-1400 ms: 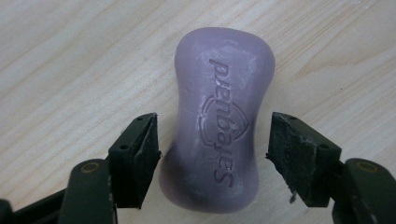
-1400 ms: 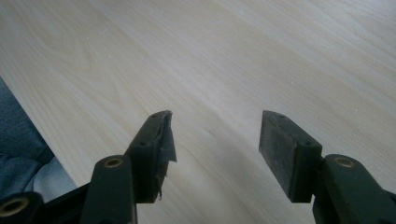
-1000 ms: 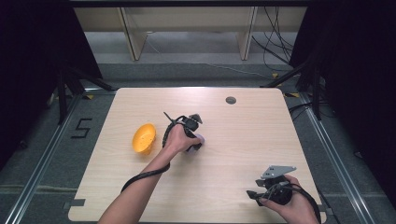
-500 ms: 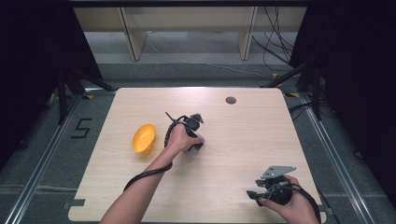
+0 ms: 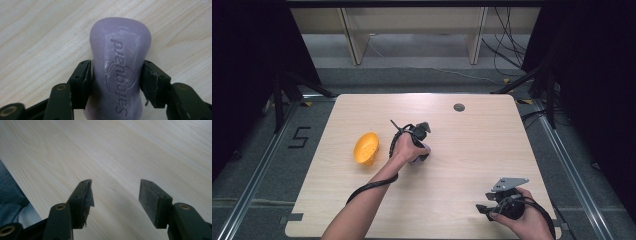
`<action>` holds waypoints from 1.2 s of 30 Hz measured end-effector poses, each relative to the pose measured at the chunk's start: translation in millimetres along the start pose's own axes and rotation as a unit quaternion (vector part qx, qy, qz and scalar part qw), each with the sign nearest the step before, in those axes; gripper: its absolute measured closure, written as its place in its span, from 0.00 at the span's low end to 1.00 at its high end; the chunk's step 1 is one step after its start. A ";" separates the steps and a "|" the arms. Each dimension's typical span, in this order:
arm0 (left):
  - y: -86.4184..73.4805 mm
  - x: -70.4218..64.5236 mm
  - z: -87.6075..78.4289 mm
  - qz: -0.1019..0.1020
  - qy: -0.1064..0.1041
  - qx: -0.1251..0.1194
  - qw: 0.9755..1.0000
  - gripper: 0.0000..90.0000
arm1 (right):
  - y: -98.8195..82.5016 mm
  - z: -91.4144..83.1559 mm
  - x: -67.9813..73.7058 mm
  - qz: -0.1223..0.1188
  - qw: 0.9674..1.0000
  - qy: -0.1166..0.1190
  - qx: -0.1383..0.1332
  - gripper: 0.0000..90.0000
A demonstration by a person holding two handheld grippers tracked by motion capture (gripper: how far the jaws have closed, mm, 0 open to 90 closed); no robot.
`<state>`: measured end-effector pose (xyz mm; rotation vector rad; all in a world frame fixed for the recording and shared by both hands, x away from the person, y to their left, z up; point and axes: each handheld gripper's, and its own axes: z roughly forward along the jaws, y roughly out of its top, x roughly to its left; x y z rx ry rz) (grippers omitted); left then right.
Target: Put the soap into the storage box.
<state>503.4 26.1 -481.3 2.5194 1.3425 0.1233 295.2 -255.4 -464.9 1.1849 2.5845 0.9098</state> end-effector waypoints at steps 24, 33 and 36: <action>-4.0 -1.9 -2.7 -0.017 -0.003 -0.005 1.000 0.54 | -0.1 0.6 -0.5 -0.008 1.000 0.001 0.001 0.49; -2.5 -4.7 -10.2 -0.016 -0.010 -0.006 1.000 0.55 | 0.0 0.7 -0.5 -0.008 1.000 0.002 0.000 0.49; -3.9 -5.0 -11.9 -0.014 -0.009 -0.010 1.000 0.55 | 0.4 0.2 0.0 -0.002 1.000 0.003 0.000 0.49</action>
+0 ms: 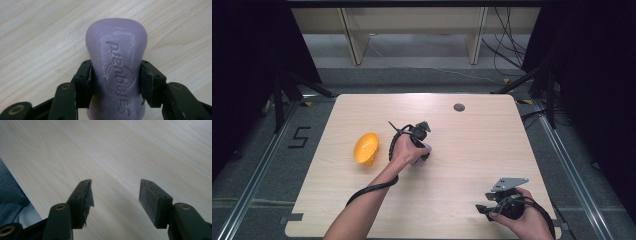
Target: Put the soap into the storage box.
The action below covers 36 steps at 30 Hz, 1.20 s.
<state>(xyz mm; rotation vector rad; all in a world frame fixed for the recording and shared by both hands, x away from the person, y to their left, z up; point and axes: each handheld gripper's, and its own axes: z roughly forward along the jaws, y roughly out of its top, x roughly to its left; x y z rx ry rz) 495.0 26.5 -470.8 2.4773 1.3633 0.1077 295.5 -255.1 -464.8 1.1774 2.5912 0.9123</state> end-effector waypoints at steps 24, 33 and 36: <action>-14.7 -4.1 -20.0 -0.024 -0.002 -0.032 0.999 0.55 | 0.4 2.4 -0.7 -0.006 1.000 -0.004 -0.013 0.49; -23.7 -5.2 -24.5 -0.035 -0.002 -0.040 0.999 0.55 | 1.1 0.4 -1.0 -0.005 1.000 -0.003 -0.004 0.49; -26.7 -4.8 -26.5 -0.032 0.003 -0.045 0.998 0.55 | 0.9 1.5 -0.5 -0.004 1.000 -0.003 -0.011 0.49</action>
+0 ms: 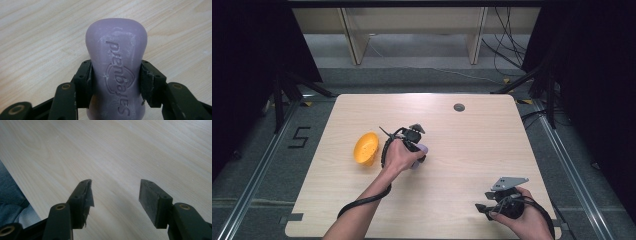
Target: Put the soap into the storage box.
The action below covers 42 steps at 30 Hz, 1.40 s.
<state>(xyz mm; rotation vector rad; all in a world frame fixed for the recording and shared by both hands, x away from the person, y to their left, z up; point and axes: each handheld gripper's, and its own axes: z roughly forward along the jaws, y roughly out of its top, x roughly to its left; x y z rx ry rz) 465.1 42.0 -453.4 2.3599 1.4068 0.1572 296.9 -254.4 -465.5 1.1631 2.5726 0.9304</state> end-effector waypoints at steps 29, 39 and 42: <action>-32.2 11.7 -29.4 -0.015 0.009 -0.032 0.999 0.55 | 0.2 1.2 0.4 0.000 1.000 0.000 -0.003 0.49; -41.1 12.3 -36.8 -0.026 0.017 -0.040 0.999 0.55 | 0.3 1.2 1.1 0.002 1.000 0.000 0.000 0.49; -45.2 12.8 -37.4 -0.032 0.012 -0.043 0.998 0.55 | 0.4 1.3 1.2 0.004 1.000 -0.005 0.002 0.49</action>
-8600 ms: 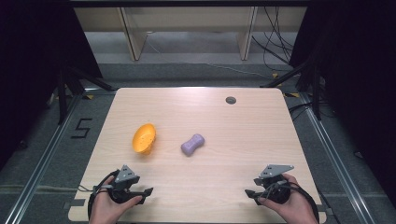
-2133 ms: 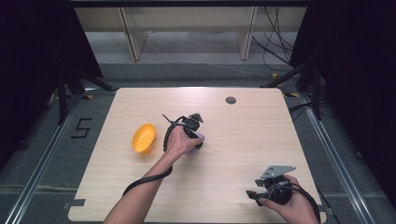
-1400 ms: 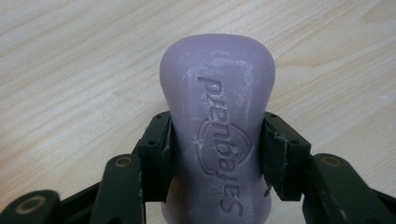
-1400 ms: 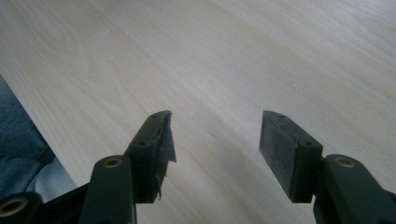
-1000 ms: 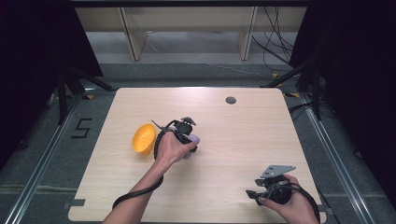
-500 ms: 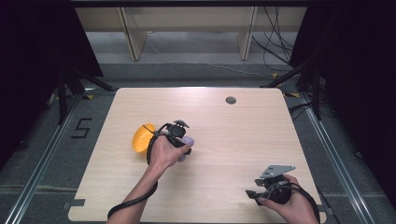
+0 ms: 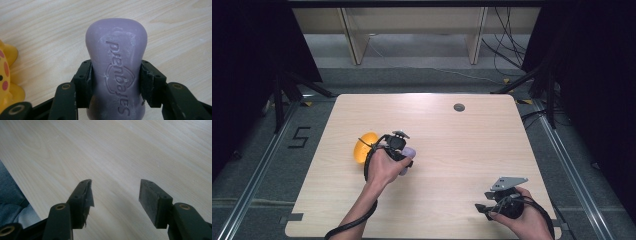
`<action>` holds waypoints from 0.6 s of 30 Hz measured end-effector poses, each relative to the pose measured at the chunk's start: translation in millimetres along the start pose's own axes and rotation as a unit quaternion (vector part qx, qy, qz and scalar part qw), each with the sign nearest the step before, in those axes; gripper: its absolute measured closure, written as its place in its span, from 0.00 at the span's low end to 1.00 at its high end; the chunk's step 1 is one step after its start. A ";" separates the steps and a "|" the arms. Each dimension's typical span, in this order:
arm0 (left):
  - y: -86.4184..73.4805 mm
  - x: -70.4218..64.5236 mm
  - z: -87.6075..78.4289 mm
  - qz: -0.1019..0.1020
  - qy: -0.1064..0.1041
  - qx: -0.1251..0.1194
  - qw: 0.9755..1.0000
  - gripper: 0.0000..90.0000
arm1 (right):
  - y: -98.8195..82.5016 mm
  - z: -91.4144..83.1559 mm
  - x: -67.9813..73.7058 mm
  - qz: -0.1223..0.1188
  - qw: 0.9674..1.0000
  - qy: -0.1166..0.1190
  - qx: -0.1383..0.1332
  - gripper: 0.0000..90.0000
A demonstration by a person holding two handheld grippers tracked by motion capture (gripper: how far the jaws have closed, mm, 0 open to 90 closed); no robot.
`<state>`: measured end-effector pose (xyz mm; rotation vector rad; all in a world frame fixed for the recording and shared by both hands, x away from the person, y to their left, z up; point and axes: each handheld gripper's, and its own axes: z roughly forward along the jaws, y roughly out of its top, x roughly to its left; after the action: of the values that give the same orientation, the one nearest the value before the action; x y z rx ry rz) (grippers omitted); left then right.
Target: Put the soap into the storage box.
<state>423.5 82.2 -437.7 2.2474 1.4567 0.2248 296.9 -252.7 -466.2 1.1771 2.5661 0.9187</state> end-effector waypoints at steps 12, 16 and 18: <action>-11.8 -2.9 -8.7 -0.004 -0.004 -0.002 1.000 0.54 | 0.3 0.3 0.0 -0.003 1.000 0.000 0.000 0.49; -13.3 -2.0 -13.0 0.007 0.000 -0.007 1.000 0.55 | 0.3 0.0 0.2 -0.001 1.000 0.000 0.001 0.49; -14.9 -3.2 -14.9 -0.005 0.000 -0.008 1.000 0.55 | 0.2 0.1 -0.2 -0.003 1.000 -0.001 -0.001 0.49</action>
<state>404.3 88.7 -430.9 2.2262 1.4618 0.2335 297.2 -252.7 -466.2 1.1684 2.5658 0.9173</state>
